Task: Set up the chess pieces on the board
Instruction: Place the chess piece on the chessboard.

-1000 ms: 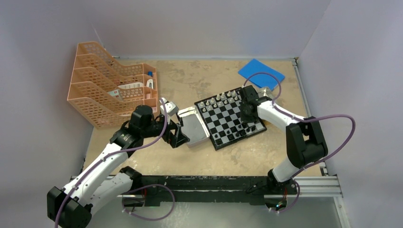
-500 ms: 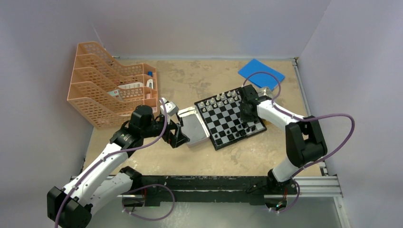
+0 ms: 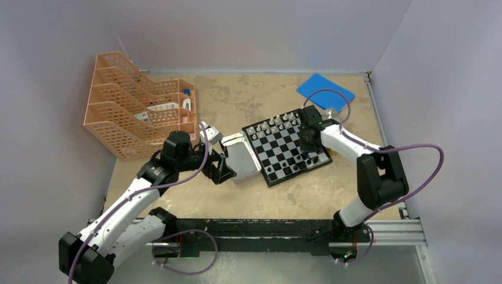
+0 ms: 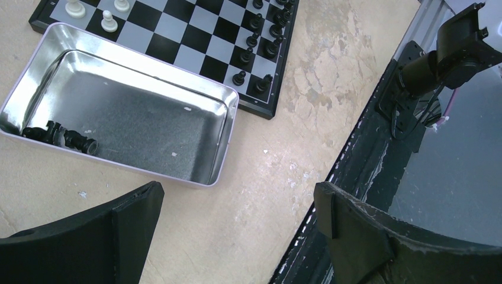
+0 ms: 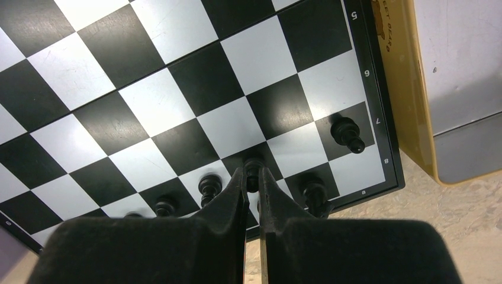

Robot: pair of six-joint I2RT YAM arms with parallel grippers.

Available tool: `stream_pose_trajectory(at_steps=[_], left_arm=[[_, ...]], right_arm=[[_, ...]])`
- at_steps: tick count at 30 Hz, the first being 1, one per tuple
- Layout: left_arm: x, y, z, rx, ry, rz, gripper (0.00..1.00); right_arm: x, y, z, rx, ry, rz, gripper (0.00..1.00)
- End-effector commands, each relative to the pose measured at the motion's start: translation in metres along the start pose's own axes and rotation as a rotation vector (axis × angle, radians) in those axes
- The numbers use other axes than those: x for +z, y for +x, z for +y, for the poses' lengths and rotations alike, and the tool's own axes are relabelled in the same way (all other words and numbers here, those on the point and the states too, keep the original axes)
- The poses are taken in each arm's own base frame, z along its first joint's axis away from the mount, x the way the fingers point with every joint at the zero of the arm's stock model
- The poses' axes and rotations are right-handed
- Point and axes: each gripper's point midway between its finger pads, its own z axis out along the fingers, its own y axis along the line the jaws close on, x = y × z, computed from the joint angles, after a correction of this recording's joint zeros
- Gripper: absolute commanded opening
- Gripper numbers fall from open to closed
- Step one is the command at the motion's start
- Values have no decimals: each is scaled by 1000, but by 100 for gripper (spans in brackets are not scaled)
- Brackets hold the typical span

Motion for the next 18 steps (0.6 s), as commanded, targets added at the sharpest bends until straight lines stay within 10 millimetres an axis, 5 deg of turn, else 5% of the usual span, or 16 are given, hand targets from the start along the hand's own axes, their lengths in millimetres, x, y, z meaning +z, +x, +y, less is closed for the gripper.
stream_pose_trajectory(at_steps=[1, 18], left_arm=[[-4, -23, -7, 42, 18, -56, 100], [-3, -23, -7, 42, 16, -54, 100]], right_arm=[[-12, -15, 1, 14, -10, -40, 6], [-8, -12, 3, -2, -15, -18, 8]])
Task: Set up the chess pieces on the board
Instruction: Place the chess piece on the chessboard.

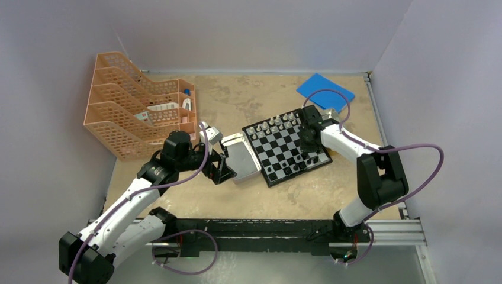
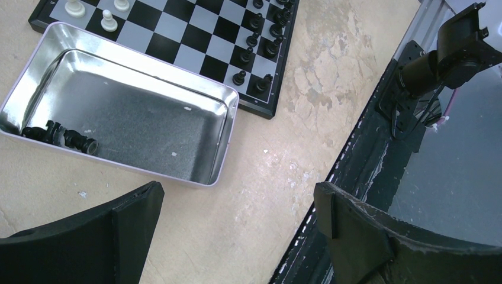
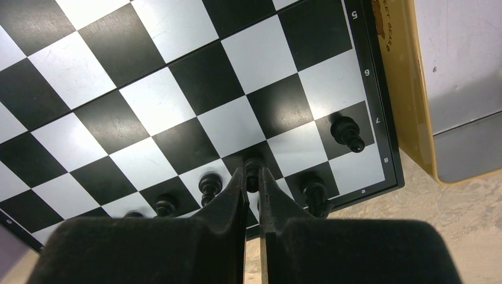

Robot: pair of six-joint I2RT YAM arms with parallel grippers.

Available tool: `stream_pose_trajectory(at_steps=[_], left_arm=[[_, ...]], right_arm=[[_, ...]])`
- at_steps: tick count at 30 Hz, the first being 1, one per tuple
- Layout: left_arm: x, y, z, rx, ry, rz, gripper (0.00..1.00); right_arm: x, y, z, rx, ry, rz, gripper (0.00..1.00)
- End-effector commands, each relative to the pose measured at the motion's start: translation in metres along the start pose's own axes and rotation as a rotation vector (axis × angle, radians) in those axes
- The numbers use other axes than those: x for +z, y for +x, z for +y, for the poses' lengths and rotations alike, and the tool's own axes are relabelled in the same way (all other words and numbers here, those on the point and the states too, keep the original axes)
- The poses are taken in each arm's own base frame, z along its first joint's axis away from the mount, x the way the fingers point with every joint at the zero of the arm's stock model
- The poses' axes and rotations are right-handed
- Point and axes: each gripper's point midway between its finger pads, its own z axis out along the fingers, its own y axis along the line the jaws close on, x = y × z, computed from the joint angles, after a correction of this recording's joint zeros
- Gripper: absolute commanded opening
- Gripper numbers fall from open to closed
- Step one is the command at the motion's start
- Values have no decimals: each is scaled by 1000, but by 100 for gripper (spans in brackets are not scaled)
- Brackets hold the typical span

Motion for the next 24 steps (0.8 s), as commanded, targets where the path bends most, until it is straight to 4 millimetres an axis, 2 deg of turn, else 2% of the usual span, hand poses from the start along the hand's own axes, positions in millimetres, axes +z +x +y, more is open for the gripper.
stream_pose_trajectory(at_steps=[1, 14, 24], left_arm=[[-4, -23, -7, 43, 16, -56, 100], [-3, -23, -6, 44, 12, -56, 100], [-3, -23, -5, 46, 8, -55, 100]], right_arm=[[-7, -12, 3, -1, -17, -23, 9], [0, -6, 6, -19, -30, 9, 13], [1, -6, 3, -14, -9, 8, 11]])
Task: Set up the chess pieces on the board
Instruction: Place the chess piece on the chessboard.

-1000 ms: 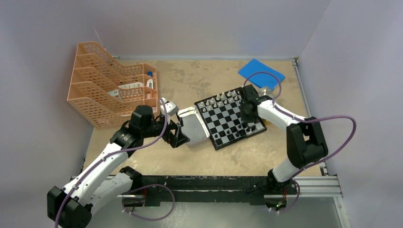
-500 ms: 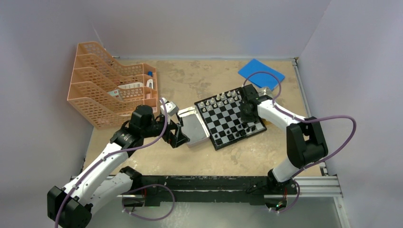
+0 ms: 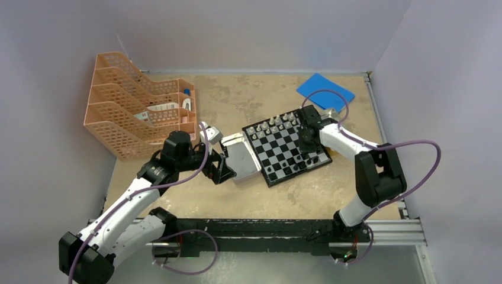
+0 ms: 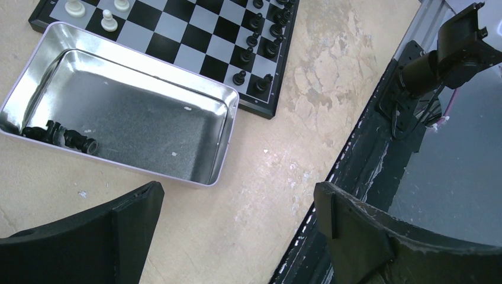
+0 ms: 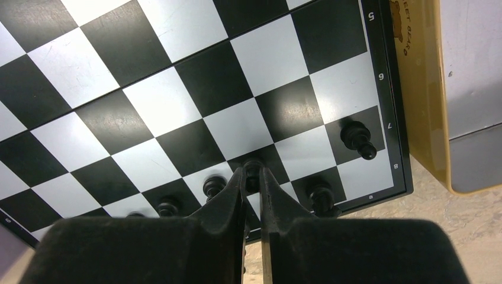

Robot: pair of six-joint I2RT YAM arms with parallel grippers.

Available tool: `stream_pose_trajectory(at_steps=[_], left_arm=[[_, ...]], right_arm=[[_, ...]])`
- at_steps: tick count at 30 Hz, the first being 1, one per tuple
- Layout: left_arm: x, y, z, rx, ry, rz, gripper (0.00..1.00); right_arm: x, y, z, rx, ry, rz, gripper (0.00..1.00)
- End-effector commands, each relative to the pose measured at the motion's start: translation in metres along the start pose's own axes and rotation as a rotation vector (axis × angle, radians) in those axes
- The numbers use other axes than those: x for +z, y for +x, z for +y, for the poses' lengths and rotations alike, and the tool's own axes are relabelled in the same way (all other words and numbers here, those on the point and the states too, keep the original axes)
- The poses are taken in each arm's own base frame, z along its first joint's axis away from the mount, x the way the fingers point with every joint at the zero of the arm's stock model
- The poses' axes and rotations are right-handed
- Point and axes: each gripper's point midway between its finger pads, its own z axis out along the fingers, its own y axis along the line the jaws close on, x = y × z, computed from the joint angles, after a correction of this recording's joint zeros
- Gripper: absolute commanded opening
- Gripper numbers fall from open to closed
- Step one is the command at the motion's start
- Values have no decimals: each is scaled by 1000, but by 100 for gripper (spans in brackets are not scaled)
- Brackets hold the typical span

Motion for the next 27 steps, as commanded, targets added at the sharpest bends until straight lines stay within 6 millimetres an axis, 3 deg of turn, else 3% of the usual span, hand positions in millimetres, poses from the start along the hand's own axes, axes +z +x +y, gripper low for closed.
stream_pose_trajectory(at_steps=[1, 7, 12, 19, 27], left_arm=[[-3, -23, -5, 47, 9, -57, 100], [-3, -23, -5, 46, 9, -56, 100], [-3, -23, -5, 45, 10, -55, 100], [-3, -24, -6, 46, 10, -57, 100], [-3, -24, -6, 45, 12, -57, 100]], right_arm=[[-5, -9, -2, 0, 10, -15, 11], [-10, -12, -2, 4, 8, -27, 13], [-11, -12, 0, 1, -4, -26, 27], [-14, -15, 1, -3, -11, -38, 26], [-34, -43, 1, 43, -6, -134, 33]])
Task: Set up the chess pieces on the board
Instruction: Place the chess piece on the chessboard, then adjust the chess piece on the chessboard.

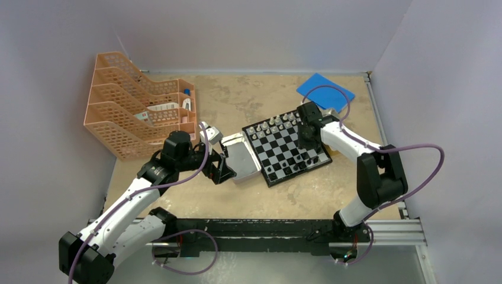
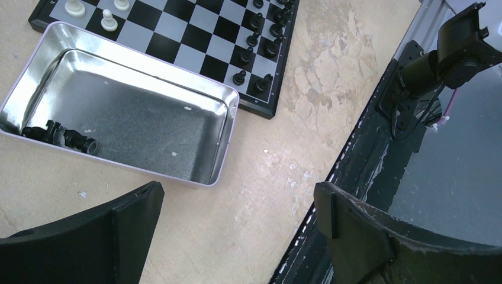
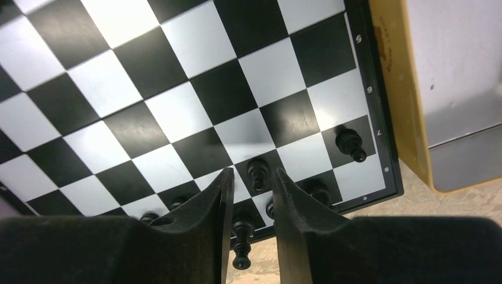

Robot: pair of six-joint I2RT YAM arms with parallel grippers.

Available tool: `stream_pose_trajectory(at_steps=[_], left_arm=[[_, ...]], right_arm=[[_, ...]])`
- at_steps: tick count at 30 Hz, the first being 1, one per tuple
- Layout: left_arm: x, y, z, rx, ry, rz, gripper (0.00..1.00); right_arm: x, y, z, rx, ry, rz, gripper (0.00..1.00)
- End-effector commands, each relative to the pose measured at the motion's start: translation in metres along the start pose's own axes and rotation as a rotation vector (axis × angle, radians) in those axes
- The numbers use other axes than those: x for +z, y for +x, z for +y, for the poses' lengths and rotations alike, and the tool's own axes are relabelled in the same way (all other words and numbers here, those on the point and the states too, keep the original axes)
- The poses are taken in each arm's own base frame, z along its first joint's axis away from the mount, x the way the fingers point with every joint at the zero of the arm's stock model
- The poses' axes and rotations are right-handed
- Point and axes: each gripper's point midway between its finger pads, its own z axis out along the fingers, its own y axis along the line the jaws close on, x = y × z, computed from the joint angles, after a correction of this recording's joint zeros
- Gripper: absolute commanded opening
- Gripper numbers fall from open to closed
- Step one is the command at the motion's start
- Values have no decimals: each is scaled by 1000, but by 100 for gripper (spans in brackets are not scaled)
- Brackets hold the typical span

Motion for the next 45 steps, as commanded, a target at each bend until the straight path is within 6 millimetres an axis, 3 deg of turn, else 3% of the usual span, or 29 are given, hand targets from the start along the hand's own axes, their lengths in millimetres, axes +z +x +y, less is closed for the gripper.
stream_pose_trajectory(at_steps=[1, 12, 20, 29, 45], left_arm=[[-3, -24, -6, 45, 12, -57, 100], [-3, -23, -5, 43, 10, -54, 100], [-3, -23, -5, 48, 10, -56, 100], [-3, -23, -5, 49, 9, -55, 100], [-3, -23, -5, 51, 9, -58, 100]], right_arm=[[-27, -34, 1, 37, -7, -111, 34], [3, -24, 4, -7, 9, -36, 20], [12, -14, 3, -32, 15, 6, 14], [14, 1, -3, -47, 30, 53, 10], [8, 2, -4, -37, 42, 59, 7]])
